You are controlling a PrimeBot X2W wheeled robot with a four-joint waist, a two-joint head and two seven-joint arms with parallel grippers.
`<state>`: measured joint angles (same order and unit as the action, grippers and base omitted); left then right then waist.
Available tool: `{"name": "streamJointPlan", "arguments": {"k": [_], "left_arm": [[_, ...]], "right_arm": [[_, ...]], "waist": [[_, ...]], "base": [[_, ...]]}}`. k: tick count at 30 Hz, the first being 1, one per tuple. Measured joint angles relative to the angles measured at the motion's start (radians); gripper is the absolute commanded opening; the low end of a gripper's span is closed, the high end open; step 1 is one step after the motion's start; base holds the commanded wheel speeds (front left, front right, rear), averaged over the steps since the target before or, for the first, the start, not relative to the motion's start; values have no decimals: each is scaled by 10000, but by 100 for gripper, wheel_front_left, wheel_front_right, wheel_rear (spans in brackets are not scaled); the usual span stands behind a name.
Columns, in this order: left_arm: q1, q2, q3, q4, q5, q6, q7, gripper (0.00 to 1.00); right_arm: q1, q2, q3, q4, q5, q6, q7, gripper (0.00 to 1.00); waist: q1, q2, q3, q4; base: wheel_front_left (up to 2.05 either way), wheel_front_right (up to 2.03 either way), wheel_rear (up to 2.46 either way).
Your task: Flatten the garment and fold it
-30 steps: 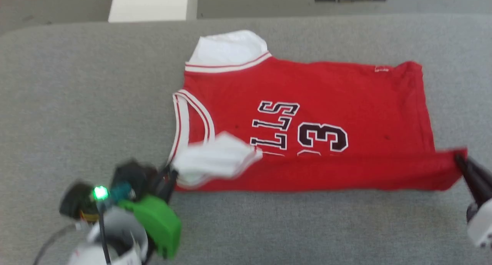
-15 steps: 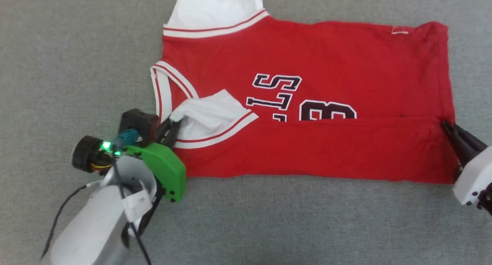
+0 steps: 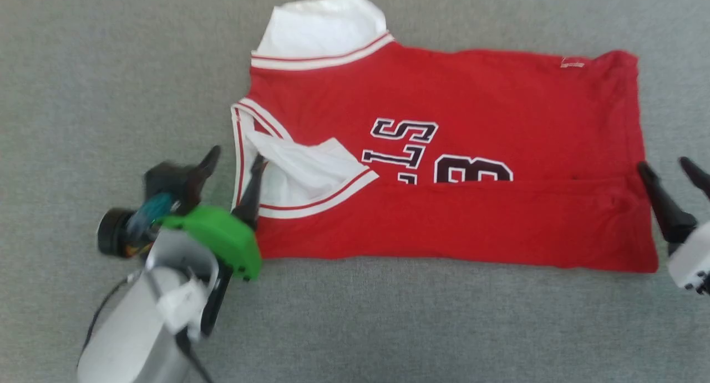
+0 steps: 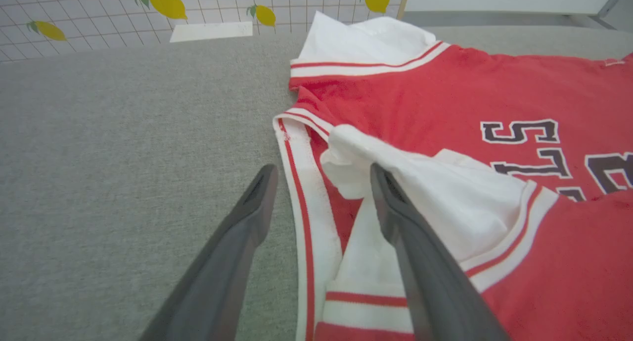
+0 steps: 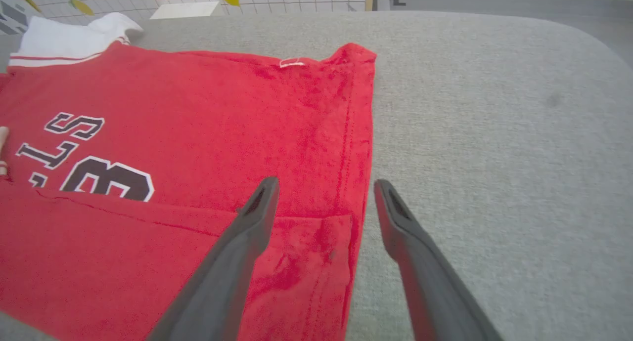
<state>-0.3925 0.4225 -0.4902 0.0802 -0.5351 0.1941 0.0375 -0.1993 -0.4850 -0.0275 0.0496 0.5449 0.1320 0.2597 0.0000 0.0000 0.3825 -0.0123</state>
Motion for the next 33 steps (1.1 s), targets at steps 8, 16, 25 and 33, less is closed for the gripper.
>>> {"name": "streamJointPlan", "arguments": {"k": [8, 16, 25, 33], "left_arm": [[2932, -236, 989, -1990, 10, 1588, -2393, 100], [5056, -1041, 1450, -2803, 796, 2382, -2915, 100], [4518, -587, 863, -2102, 1333, 1896, -1751, 100], [2517, -128, 157, -1091, 932, 903, 1703, 100]], "right_arm": [[1860, 1965, -2249, -1590, -1946, 0, -1174, 100], [3591, 4006, -2809, -2010, -3323, 0, -1916, 100], [3714, 4274, -2694, -1983, -3409, 0, -2011, 100], [3347, 4052, -2493, -2084, -3430, 0, -1839, 100]], "waist": [[0, 0, -1144, -14], [0, 0, -1975, -21], [0, 0, -2177, -58], [0, 0, -1623, -17]], "base": [[0, 0, 0], [0, 0, 0], [0, 0, 0], [0, 0, 0]]}}
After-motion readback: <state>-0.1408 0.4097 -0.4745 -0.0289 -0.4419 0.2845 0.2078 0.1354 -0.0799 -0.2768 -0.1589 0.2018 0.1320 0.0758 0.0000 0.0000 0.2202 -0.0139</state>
